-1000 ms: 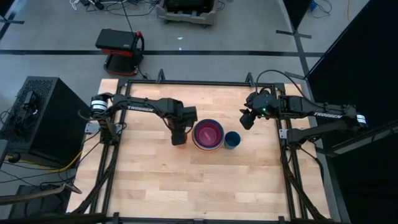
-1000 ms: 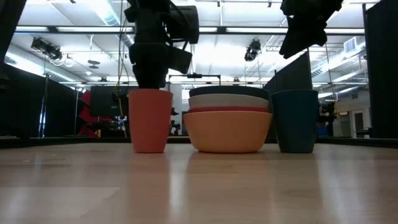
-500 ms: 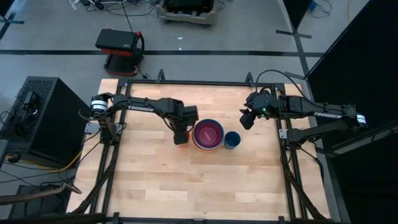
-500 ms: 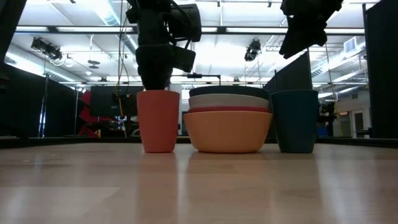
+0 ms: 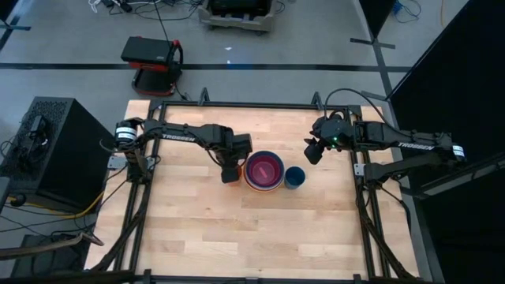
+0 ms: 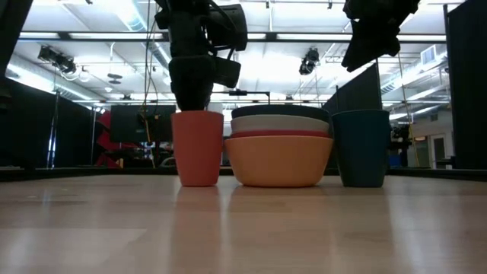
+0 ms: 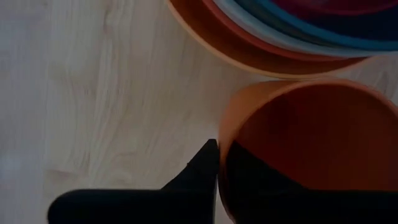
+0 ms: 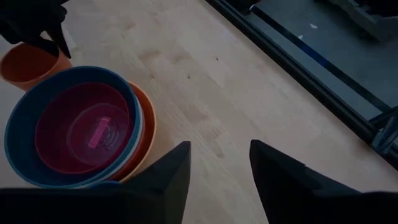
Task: Nest bowls inside each other
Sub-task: Move the orange cup to the left side of the stacked bowls, then return to Home Position
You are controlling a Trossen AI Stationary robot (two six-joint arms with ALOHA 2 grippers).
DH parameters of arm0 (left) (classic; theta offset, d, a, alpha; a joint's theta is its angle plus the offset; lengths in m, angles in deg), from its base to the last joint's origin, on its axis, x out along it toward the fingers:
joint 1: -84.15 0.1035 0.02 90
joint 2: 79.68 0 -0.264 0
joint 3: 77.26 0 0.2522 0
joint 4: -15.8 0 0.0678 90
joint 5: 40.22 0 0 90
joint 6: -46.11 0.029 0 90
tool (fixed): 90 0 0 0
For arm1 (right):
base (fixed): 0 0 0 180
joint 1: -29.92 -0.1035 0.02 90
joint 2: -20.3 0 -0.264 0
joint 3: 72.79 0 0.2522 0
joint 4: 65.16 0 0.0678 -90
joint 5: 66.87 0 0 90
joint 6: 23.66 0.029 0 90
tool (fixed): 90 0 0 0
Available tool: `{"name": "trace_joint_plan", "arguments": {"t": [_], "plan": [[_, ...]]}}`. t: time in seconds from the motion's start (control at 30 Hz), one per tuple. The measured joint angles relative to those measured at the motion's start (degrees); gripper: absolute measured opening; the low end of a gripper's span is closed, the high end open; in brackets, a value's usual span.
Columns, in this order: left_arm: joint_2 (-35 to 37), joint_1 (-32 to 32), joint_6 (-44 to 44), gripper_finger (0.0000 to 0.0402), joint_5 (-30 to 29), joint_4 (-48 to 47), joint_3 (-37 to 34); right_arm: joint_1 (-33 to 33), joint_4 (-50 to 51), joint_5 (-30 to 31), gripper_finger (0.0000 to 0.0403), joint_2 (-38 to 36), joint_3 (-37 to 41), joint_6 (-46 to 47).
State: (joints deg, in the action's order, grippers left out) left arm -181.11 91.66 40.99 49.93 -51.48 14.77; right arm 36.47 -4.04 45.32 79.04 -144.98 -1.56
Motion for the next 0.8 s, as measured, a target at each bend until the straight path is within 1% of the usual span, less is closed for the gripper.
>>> {"name": "trace_joint_plan", "arguments": {"t": [0.43,0.6,0.8], "plan": [[0.0,0.0,-0.4,0.0081,0.2,-0.1,0.0,0.0,0.0,0.0,0.0158,0.0,0.0,-0.3],[0.0,0.0,-2.0,0.0108,4.0,-0.1,0.0,0.4,0.0,0.0,0.0168,0.0,0.0,-0.3],[0.0,-0.1,-3.0,0.0136,4.1,-0.5,0.0,1.4,0.0,0.0,0.0174,0.0,0.0,-0.3]]}}
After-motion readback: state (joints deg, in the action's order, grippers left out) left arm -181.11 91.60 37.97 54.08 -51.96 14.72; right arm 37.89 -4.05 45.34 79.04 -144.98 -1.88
